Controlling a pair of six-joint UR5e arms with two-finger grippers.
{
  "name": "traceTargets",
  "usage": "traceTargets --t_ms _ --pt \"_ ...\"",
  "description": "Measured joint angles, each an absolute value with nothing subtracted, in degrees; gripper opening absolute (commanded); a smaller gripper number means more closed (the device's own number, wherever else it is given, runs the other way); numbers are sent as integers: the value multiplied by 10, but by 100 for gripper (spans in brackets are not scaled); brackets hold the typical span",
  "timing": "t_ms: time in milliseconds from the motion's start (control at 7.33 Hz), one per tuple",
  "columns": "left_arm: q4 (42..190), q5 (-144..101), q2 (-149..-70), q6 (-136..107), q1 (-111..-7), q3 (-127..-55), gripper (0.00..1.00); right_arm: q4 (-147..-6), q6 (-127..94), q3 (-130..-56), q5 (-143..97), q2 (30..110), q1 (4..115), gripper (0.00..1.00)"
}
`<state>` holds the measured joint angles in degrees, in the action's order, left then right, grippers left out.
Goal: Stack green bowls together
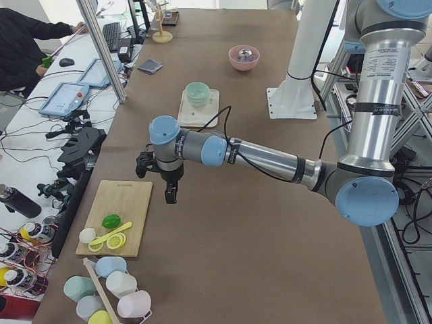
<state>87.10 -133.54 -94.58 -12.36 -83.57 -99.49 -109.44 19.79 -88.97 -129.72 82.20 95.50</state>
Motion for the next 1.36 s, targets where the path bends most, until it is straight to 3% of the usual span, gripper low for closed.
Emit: traceTargets --t_ms 545,1364 --pt "868 -1341 -944 -105 -888 -963 98 -992 163 -855 -1299 865 957 100" --pt "905 -1367 -944 -27 -905 -872 98 -976 143 -848 -1300 867 956 100"
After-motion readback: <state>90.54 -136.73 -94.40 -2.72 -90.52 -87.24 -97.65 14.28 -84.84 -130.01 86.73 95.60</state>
